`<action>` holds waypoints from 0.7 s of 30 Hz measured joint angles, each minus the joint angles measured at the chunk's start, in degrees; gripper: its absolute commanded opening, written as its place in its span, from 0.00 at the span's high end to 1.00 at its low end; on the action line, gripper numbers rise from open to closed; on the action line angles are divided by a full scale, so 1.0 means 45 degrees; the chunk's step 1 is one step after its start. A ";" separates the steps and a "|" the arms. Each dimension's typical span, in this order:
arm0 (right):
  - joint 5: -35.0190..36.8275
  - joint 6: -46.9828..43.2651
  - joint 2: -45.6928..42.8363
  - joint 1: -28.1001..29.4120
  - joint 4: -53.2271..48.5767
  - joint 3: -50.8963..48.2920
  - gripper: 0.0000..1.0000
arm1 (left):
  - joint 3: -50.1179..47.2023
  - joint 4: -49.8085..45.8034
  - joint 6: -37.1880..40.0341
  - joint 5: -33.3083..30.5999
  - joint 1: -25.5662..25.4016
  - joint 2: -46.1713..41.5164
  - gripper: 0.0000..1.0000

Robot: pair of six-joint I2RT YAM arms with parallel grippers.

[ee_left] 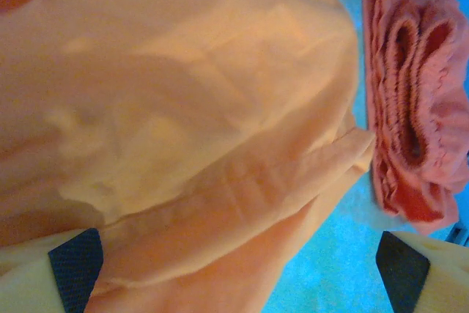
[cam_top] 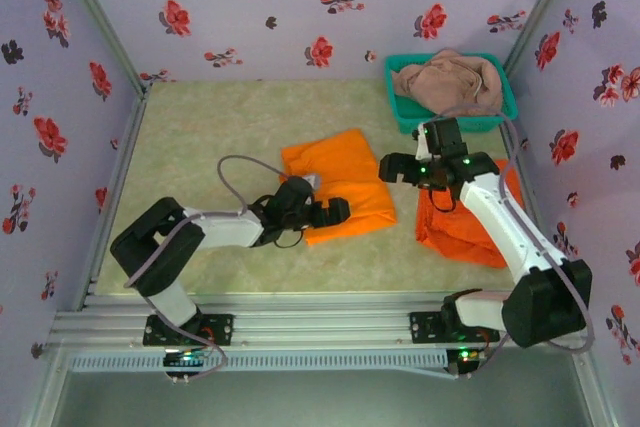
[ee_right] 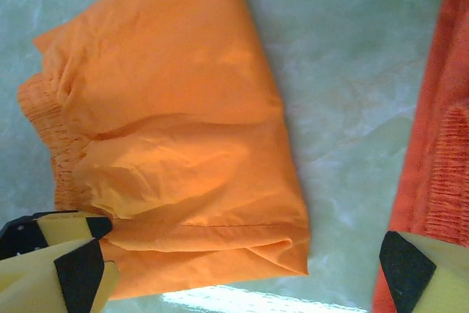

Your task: Fold and stack the shorts

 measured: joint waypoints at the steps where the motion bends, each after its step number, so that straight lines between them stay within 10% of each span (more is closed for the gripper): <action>1: -0.0262 -0.0078 0.0223 0.0000 -0.0010 0.0068 0.01 | -0.0306 -0.0024 0.0078 0.0005 0.0000 -0.0209 0.01; 21: -0.2652 -0.0408 0.3507 0.0364 0.0495 0.0219 0.01 | 0.0811 -0.4425 0.1977 0.0452 0.1117 -0.5051 0.01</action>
